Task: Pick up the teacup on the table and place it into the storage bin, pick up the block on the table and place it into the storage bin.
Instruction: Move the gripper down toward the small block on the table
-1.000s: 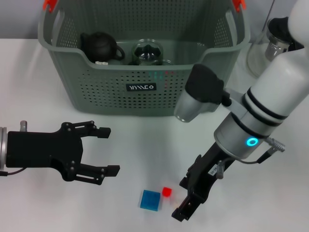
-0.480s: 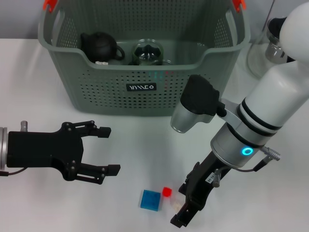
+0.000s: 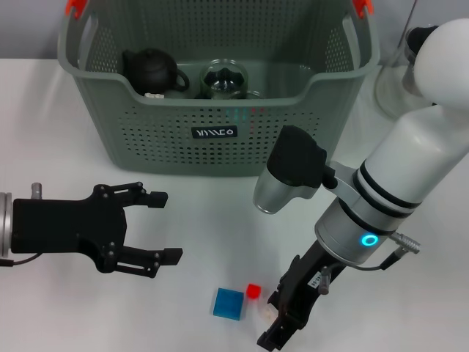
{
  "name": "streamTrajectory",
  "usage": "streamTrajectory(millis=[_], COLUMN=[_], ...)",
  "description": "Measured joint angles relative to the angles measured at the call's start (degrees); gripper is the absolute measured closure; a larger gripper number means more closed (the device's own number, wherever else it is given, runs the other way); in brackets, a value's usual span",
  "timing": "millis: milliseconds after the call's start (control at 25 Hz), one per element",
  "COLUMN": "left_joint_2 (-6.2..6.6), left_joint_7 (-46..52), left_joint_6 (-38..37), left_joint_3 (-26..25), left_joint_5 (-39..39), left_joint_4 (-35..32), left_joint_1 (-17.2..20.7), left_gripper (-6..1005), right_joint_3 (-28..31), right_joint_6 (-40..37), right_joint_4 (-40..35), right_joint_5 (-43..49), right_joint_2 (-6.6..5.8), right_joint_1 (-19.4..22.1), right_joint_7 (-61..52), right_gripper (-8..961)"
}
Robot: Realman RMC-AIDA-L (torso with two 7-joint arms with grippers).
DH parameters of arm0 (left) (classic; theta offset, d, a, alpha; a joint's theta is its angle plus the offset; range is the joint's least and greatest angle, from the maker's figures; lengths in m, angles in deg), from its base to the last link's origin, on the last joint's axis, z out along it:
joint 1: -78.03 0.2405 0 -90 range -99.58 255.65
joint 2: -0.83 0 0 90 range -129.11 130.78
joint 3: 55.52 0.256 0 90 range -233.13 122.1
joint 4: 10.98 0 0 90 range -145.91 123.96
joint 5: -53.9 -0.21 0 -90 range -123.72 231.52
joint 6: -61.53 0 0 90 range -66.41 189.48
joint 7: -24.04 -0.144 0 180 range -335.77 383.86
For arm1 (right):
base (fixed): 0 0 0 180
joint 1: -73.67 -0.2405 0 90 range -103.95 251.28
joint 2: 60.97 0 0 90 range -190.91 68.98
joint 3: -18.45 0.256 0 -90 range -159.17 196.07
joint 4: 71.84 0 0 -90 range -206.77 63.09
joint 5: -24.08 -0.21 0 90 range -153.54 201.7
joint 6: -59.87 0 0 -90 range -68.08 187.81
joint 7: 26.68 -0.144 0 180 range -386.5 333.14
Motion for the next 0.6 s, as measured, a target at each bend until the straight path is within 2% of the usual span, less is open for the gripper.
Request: streamTrajectory(millis=[80, 320, 400, 600], left_joint_2=[0.04, 0.09, 0.09, 0.09], left_joint_7=[-0.05, -0.44, -0.44, -0.45], left_joint_6=[0.03, 0.03, 0.03, 0.08], left_joint_3=[-0.13, -0.40, -0.40, -0.40], left_joint_5=[0.00, 0.00, 0.00, 0.00], left_joint_4=[0.39, 1.08, 1.09, 1.12], left_joint_1=[0.00, 0.00, 0.00, 0.00], left_gripper=[52, 52, 51, 51], right_joint_3=[-0.01, -0.43, -0.73, -1.13], right_joint_6=[0.12, 0.72, 0.75, 1.89], right_joint_4=[0.00, -0.08, -0.26, -0.30], right_joint_5=[-0.05, -0.08, -0.08, -0.01], right_joint_2=[0.00, 0.00, 0.00, 0.00], right_joint_1=[0.00, -0.02, -0.02, -0.03], right_joint_7=[-0.09, -0.86, -1.04, -1.53], right_gripper=[8, 128, 326, 327])
